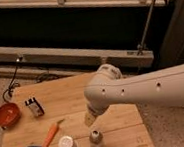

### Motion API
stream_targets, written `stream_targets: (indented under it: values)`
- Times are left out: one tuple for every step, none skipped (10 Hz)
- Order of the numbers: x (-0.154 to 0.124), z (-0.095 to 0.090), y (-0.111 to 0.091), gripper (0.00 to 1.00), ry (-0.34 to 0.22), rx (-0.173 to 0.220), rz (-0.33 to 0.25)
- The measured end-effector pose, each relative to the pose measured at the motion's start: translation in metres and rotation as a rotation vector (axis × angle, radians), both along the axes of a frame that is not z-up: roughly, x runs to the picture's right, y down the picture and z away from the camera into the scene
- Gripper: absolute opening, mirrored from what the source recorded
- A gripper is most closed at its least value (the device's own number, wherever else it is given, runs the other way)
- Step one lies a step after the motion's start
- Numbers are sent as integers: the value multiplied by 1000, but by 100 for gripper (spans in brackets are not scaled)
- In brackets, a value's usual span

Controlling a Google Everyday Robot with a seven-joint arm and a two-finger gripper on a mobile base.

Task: Place the ceramic cup over the eraser

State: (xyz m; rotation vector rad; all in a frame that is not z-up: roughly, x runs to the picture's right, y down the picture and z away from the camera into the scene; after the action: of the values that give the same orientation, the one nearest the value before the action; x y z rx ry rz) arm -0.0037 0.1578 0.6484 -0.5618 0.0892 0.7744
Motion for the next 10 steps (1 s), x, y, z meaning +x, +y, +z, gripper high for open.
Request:
stream_targets:
  values:
    - [-15, -6, 3, 76, -36, 2, -42]
    - [-42, -18, 5, 76, -95, 22, -103]
    - [-59, -28, 7, 76, -134, 42, -146]
    - [-78, -39, 11, 76, -175, 59, -195]
    - [-102, -51, 24, 76, -220, 67, -258]
    - [-113, -55, 36, 76, -238, 62, -297]
    - [-124, -58, 52, 76, -256, 52, -336]
    - [-136, -57, 77, 76, -274, 30, -385]
    - [-145, -52, 97, 76, -284, 13, -416]
    - [-149, -48, 106, 76, -288, 7, -424]
